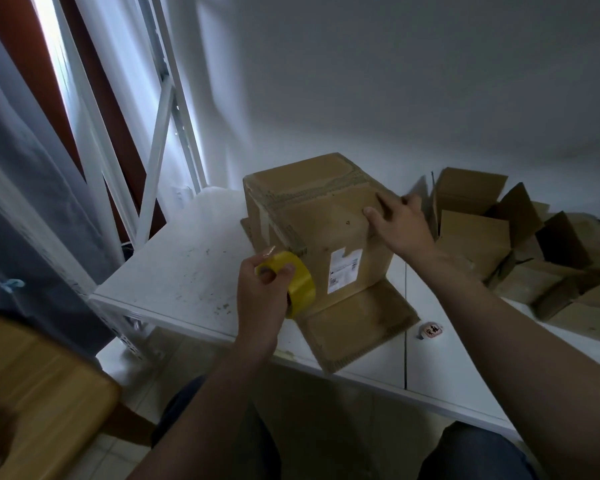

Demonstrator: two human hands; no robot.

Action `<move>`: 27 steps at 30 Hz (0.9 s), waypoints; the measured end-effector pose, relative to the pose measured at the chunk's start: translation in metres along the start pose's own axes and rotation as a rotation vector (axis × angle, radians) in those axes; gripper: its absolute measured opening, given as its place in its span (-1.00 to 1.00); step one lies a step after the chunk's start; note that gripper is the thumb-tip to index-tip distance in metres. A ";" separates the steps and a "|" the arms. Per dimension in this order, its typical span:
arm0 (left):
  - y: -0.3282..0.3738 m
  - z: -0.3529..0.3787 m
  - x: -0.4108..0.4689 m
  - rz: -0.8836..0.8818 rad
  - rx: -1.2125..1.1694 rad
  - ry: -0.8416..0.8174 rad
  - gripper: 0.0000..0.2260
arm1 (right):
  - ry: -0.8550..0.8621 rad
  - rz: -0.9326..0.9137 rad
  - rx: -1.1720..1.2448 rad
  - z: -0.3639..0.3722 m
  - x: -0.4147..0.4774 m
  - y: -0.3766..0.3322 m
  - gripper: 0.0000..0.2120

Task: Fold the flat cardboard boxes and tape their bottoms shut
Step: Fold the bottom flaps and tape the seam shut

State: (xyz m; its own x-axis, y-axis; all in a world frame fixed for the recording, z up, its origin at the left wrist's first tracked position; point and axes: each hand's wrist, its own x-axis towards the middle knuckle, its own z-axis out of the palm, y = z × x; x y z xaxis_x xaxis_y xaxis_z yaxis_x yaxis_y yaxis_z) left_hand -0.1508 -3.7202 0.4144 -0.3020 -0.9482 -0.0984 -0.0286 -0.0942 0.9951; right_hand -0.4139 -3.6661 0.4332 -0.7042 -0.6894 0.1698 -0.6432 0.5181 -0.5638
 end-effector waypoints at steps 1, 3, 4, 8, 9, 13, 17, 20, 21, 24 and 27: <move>0.002 -0.001 0.003 0.018 0.009 0.040 -0.63 | 0.010 -0.004 0.010 0.002 -0.004 -0.002 -0.43; 0.008 -0.007 0.015 0.034 0.020 0.116 -0.65 | 0.030 -0.010 0.009 0.006 -0.013 -0.005 -0.45; 0.013 -0.011 0.025 0.034 0.023 0.146 -0.64 | 0.050 -0.019 0.001 0.008 -0.018 -0.008 -0.46; 0.040 -0.038 0.068 0.145 0.164 0.282 -0.63 | 0.147 -0.164 -0.047 0.024 -0.046 -0.038 -0.60; 0.046 -0.045 0.074 0.198 0.226 0.308 -0.65 | 0.158 -0.210 -0.058 0.032 -0.054 -0.049 -0.61; 0.056 -0.061 0.074 0.307 0.405 0.276 -0.65 | 0.086 -0.357 0.059 0.052 -0.067 -0.090 -0.67; 0.050 -0.060 0.058 0.334 0.455 0.174 -0.64 | -0.090 -0.359 0.156 0.046 -0.055 -0.101 -0.79; 0.054 -0.054 0.056 0.460 0.531 0.188 -0.69 | -0.047 -0.381 0.124 0.038 -0.039 -0.098 -0.78; 0.056 -0.051 0.058 0.504 0.580 0.205 -0.72 | -0.026 -0.384 0.116 0.036 -0.030 -0.095 -0.77; 0.065 -0.039 0.062 0.550 0.785 0.226 -0.73 | -0.019 -0.375 0.067 0.033 0.003 -0.085 -0.74; 0.069 -0.025 0.066 0.548 0.970 0.185 -0.67 | -0.071 -0.372 -0.008 0.038 0.038 -0.081 -0.68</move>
State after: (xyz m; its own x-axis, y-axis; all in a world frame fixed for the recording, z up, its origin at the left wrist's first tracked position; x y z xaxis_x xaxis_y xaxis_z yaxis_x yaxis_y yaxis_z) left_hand -0.1489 -3.7971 0.4764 -0.3574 -0.8273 0.4334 -0.6877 0.5471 0.4772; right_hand -0.3769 -3.7539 0.4548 -0.3994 -0.8647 0.3047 -0.8536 0.2295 -0.4677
